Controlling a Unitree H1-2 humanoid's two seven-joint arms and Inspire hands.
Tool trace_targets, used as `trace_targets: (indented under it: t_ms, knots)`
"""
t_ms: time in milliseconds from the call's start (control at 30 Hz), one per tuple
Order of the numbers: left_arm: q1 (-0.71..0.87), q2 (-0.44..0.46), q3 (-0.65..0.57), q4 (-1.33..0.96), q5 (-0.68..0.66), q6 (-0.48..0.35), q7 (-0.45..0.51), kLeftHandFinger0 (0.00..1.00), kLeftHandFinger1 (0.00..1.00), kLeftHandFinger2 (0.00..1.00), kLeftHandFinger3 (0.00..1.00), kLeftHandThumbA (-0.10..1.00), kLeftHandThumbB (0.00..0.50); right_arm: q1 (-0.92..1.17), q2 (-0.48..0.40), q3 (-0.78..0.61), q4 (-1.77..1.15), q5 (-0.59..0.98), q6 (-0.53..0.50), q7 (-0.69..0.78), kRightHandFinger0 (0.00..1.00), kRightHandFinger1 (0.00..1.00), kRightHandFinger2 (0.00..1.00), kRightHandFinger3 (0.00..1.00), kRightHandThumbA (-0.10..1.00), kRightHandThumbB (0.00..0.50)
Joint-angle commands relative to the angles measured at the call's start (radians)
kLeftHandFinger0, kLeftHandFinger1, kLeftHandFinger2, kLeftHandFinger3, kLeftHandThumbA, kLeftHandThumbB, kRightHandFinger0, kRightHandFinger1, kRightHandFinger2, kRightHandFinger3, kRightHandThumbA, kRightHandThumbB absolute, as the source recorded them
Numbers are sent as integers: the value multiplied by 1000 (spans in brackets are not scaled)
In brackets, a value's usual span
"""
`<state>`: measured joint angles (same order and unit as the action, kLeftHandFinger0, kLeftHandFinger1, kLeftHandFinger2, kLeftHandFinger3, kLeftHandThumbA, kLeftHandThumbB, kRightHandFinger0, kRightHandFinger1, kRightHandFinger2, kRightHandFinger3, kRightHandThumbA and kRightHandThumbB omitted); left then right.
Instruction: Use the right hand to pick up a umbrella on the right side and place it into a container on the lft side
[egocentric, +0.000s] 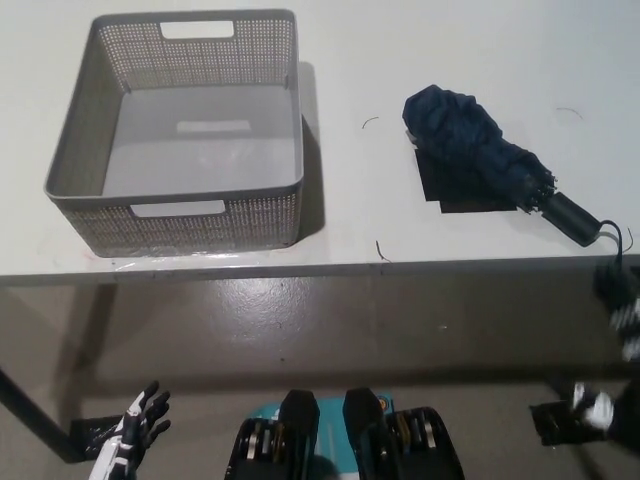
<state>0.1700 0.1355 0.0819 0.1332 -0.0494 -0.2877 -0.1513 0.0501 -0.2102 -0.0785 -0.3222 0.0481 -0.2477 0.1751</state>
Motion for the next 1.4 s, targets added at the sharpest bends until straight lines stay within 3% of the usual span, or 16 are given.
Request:
trace_targets:
  t_ms: [0, 33, 67, 200, 233, 367, 533, 767, 833, 933, 967, 1000, 1133, 1333, 1367]
  knots:
    - [-10, 12, 20, -29, -23, -22, 17, 1000, 1000, 1000, 1000, 1000, 198, -134, -66, -13, -72, -157, 235, -11, 1000, 1000, 1000, 1000, 1000, 437]
    - [-12, 13, 20, -28, -24, -23, 16, 1000, 1000, 1000, 1000, 1000, 198, -141, -69, -12, -74, -159, 245, -13, 1000, 1000, 1000, 1000, 1000, 437]
    - [-8, 13, 21, -29, -15, -22, 22, 1000, 1000, 1000, 1000, 1000, 199, -202, -99, -5, -76, -182, 337, 3, 1000, 1000, 1000, 1000, 1000, 427]
    - [-8, 17, 28, -19, -16, -43, 26, 1000, 1000, 1000, 1000, 1000, 177, -331, -137, 22, -29, -240, 417, 21, 1000, 1000, 1000, 1000, 1000, 378]
    - [-9, 15, 30, -14, -20, -45, 26, 1000, 1000, 1000, 1000, 1000, 190, -395, -154, 45, -2, -293, 460, 35, 1000, 1000, 1000, 1000, 1000, 388]
    - [6, 14, 26, -17, -19, -48, 21, 1000, 1000, 1000, 1000, 1000, 176, -569, -180, 119, 155, -386, 481, 45, 1000, 1000, 1000, 1000, 1000, 364]
    - [3, 13, 23, -22, -19, -42, 20, 1000, 1000, 1000, 1000, 1000, 180, -762, -201, 211, 389, -429, 537, 63, 1000, 1000, 1000, 1000, 1000, 402]
    - [9, 19, 22, -26, -21, -44, 14, 1000, 1000, 1000, 1000, 1000, 172, -956, -202, 298, 696, -440, 543, 62, 1000, 1000, 1000, 1000, 985, 356]
    - [13, 18, 23, -28, -23, -40, 14, 1000, 1000, 1000, 1000, 1000, 186, -995, -194, 312, 762, -435, 549, 63, 1000, 1000, 1000, 1000, 997, 392]
    - [16, 16, 22, -32, -22, -36, 14, 1000, 1000, 1000, 1000, 1000, 183, -1063, -178, 328, 922, -422, 519, 54, 1000, 1000, 1000, 1000, 990, 402]
    - [17, 15, 23, -34, -20, -33, 15, 1000, 1000, 1000, 1000, 1000, 185, -1072, -177, 333, 939, -422, 521, 54, 1000, 1000, 1000, 1000, 967, 354]
    - [16, 14, 22, -32, -20, -36, 14, 1000, 1000, 1000, 1000, 1000, 187, -1099, -174, 347, 1005, -430, 514, 50, 1000, 1000, 1000, 1000, 1000, 404]
    - [16, 15, 21, -41, -12, -31, 18, 1000, 1000, 1000, 1000, 1000, 182, -1211, -153, 387, 1292, -449, 452, 16, 1000, 1000, 1000, 1000, 1000, 424]
    - [17, 18, 22, -43, -18, -31, 13, 1000, 1000, 1000, 1000, 1000, 180, -1293, -137, 436, 1536, -464, 397, -8, 1000, 1000, 1000, 1000, 1000, 385]
    - [15, 20, 21, -43, -18, -30, 11, 1000, 1000, 1000, 1000, 1000, 181, -1299, -136, 440, 1563, -461, 386, -10, 1000, 1000, 1000, 1000, 1000, 404]
